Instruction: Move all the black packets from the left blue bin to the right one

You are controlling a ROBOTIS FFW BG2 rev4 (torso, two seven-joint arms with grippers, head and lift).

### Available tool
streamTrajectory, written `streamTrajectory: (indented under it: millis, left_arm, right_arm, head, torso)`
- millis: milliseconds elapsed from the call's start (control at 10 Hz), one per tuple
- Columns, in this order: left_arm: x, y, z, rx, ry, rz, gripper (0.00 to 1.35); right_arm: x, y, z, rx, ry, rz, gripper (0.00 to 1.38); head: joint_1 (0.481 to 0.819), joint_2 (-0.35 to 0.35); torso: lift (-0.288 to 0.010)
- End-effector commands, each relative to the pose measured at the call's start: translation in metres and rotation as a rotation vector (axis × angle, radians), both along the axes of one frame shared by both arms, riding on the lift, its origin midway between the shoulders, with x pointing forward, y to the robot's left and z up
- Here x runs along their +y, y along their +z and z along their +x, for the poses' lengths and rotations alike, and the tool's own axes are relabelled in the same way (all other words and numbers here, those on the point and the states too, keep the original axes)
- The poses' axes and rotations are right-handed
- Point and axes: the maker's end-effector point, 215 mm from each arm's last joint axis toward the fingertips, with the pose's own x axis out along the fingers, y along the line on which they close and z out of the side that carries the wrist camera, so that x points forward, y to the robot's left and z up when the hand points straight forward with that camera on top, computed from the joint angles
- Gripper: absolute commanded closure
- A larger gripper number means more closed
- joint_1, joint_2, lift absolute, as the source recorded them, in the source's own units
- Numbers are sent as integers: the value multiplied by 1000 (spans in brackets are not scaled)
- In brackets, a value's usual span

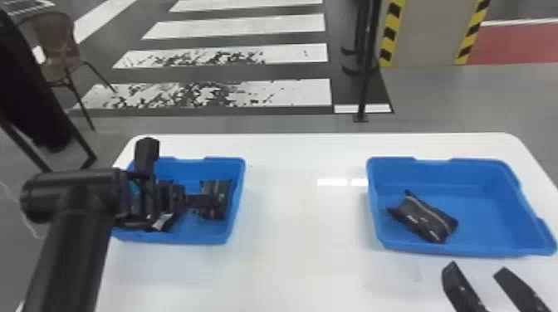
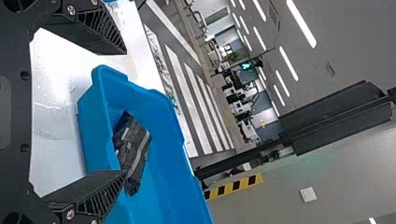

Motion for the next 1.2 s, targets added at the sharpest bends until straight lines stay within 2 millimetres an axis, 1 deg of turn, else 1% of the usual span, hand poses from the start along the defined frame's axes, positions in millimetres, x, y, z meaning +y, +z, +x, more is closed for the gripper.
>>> streamTrajectory:
  millis: [0, 200, 300, 400, 500, 600, 700, 800, 900, 1000, 1100]
  left_arm:
    - [-2, 17, -11, -55, -23, 2, 1208]
    - [-9, 50, -31, -131, -50, -5, 1208]
    - [-18, 72, -41, -180, -79, -4, 1208]
    - [-43, 96, -57, -240, -134, -21, 1208]
    - [-63, 114, -68, -285, -177, -41, 1208]
    - [-89, 125, -75, -323, -227, -85, 1208]
    - [-128, 136, -82, -351, -300, -138, 1208]
    - [-174, 144, -95, -364, -392, -197, 1208]
    - [-206, 148, -105, -371, -453, -241, 1208]
    - [-236, 151, -116, -372, -513, -281, 1208]
    - [-262, 153, -130, -363, -565, -323, 1208]
  right_arm:
    - [0, 4, 0, -6, -1, 3, 116]
    - [2, 15, 2, -26, 7, 5, 116]
    - [5, 20, 4, -35, 19, 9, 116]
    - [9, 29, 7, -53, 36, 14, 116]
    - [14, 33, 9, -58, 54, 23, 116]
    - [21, 36, 12, -55, 79, 40, 116]
    - [30, 34, 15, -43, 113, 66, 116]
    - [37, 34, 20, -40, 146, 79, 117]
    - [48, 34, 28, -32, 193, 96, 121]
    - [58, 37, 35, -36, 233, 110, 127]
    - [71, 44, 44, -47, 265, 135, 127]
  head:
    - [695, 115]
    - [695, 113]
    - [695, 112]
    - [695, 109]
    - [695, 98]
    - [695, 76]
    - [695, 49]
    - [695, 34]
    - [695, -14]
    - [695, -64]
    - [695, -99]
  torso:
    - [-138]
    - [-138]
    - [-138]
    - [-138]
    - [-138]
    - [-138]
    - [-138]
    - [-138]
    - [-138]
    - [-138]
    - [-138]
